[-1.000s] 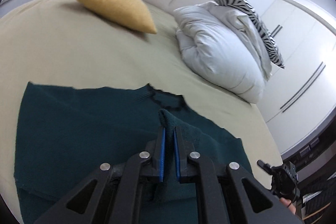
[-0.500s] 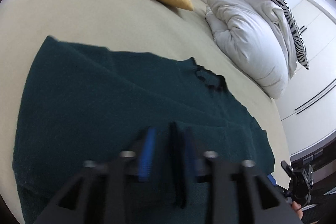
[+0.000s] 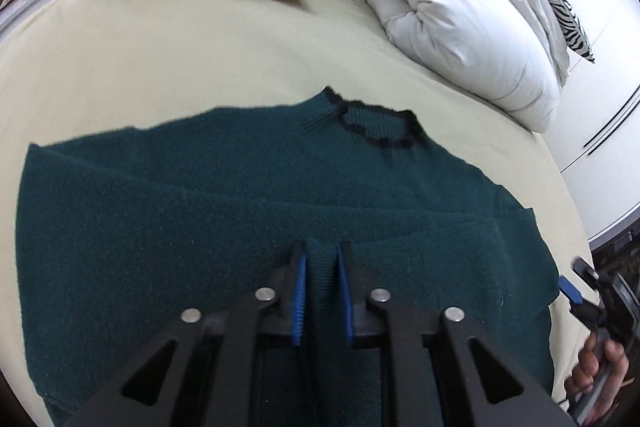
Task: Fold small clothes
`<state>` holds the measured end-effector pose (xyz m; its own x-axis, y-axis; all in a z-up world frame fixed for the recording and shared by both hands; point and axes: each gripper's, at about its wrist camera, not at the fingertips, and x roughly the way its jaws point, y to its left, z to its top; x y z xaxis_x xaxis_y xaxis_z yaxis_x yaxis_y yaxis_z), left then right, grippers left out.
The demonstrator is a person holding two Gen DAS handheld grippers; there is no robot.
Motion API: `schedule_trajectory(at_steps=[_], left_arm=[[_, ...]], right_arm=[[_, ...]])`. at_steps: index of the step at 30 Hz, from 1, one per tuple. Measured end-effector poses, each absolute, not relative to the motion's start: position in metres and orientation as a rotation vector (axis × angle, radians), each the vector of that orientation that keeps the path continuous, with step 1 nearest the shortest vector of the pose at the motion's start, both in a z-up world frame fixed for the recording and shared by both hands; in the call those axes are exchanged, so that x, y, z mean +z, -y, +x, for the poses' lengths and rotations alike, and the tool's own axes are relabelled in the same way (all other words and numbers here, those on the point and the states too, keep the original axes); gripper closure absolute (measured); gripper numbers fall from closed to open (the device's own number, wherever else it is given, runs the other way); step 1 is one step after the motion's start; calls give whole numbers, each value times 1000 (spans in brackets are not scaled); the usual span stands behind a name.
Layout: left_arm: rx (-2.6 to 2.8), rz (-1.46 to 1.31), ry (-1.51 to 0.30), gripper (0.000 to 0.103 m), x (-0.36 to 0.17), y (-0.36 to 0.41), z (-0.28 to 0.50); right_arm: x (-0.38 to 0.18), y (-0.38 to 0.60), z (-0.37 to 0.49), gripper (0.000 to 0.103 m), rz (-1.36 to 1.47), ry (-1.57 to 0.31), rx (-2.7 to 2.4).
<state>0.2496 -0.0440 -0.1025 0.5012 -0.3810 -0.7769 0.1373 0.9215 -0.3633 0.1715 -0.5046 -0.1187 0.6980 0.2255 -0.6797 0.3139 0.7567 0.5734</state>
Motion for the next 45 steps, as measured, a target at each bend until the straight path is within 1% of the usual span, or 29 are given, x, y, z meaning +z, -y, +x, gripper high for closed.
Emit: schedule_trajectory(at_steps=[8, 12, 15, 17, 22, 23, 24, 25, 26, 28, 29, 30, 32, 35, 37, 39, 41, 43, 44, 45], left_arm=[[-352, -274, -842, 89, -65, 44, 238], [-320, -280, -888, 89, -84, 32, 251], [-301, -319, -955, 88, -113, 19, 255], [-307, -362, -939, 88, -115, 11, 251], [-311, -341, -921, 89, -106, 13, 256], [-309, -336, -925, 89, -107, 13, 256], [-308, -331, -931, 89, -110, 14, 256], [-307, -325, -937, 88, -114, 14, 256], [-308, -319, -936, 88, -116, 15, 256], [-309, -313, -933, 88, -117, 15, 255], [-310, -311, -933, 88, -116, 15, 254], [-311, -311, -933, 88, -116, 15, 255], [-316, -320, -932, 88, -117, 15, 256], [-316, -322, -929, 88, -119, 16, 256], [-315, -320, -929, 88, -119, 16, 256], [-316, -323, -930, 86, -119, 15, 255], [-316, -328, -926, 86, -120, 14, 254], [-314, -331, -923, 86, -120, 14, 253], [-313, -332, -923, 85, -121, 14, 253], [-312, -332, -923, 85, -121, 14, 252]], right_arm=[[-139, 507, 216, 40, 689, -864, -73], [-140, 510, 222, 42, 700, -847, -70], [-141, 514, 223, 42, 733, -833, -67], [-141, 516, 223, 43, 737, -829, -68], [-138, 512, 233, 45, 708, -836, -69], [-138, 510, 235, 50, 698, -840, -69], [-138, 507, 240, 58, 671, -853, -67], [-139, 504, 244, 63, 645, -870, -75], [-142, 502, 248, 69, 625, -889, -81], [-145, 502, 255, 78, 607, -907, -87], [-146, 504, 259, 93, 583, -924, -114], [-147, 506, 261, 96, 578, -933, -128], [-145, 510, 266, 98, 580, -931, -145], [-149, 516, 275, 99, 541, -928, -166], [-154, 526, 277, 99, 600, -925, -149], [-149, 525, 273, 95, 596, -915, -121], [-136, 521, 259, 93, 552, -911, -138], [-123, 515, 241, 89, 528, -907, -135], [-119, 510, 232, 79, 522, -913, -122], [-115, 501, 220, 65, 508, -923, -96]])
